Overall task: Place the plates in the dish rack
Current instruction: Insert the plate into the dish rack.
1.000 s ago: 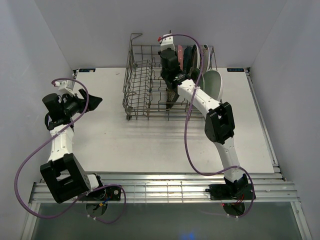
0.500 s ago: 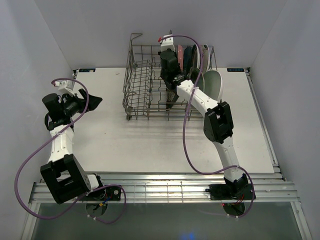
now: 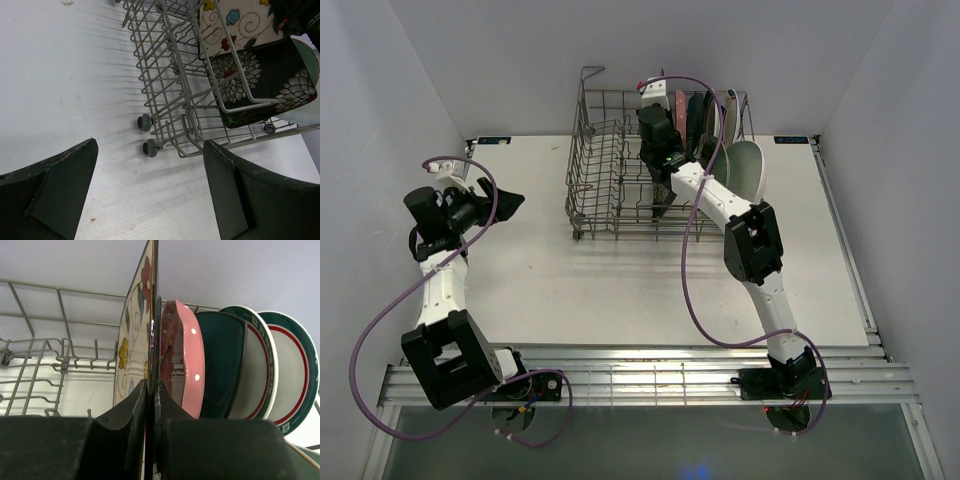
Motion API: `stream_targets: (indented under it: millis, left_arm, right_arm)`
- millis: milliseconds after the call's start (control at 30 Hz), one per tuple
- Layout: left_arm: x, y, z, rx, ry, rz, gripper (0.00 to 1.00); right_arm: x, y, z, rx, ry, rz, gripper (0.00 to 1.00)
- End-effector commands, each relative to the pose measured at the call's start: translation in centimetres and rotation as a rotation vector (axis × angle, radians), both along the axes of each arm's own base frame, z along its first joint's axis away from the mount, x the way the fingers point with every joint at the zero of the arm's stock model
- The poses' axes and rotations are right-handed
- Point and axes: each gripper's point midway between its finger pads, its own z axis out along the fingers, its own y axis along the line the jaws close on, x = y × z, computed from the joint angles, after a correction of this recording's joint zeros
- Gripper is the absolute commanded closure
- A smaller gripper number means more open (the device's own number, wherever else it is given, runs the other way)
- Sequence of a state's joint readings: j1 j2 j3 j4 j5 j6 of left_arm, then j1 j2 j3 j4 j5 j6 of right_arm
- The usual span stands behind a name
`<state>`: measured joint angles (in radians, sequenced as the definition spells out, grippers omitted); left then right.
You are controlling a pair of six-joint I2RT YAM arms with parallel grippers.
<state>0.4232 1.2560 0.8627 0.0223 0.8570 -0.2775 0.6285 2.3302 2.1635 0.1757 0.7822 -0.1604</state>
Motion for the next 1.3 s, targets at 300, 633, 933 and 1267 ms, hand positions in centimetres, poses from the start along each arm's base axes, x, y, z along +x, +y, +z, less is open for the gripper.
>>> stream_targets:
  millis: [300, 633, 933, 1267]
  left_arm:
    - [-0.6, -0.6, 1.7, 0.025, -0.051, -0.022, 0.04]
    - [-0.7, -0.6, 1.5, 0.026, -0.046, -0.024, 0.04]
    - [-0.6, -0.4, 1.8, 0.037, -0.053, -0.015, 0.04]
    - [-0.4, -0.4, 1.6, 0.034, -0.046, -0.015, 0.04]
  right_arm:
    - [0.2, -0.1, 8.4, 0.232, -0.232, -0.002, 0.92]
    - [1.0, -1.0, 6.9, 0.217, -0.243, -0.03, 0.92]
    - [2.2, -2.1, 6.1, 0.247, -0.235, -0.022, 0.92]
    - [3.0, -3.0, 6.6, 0.277, -0.214, 0.005, 0.92]
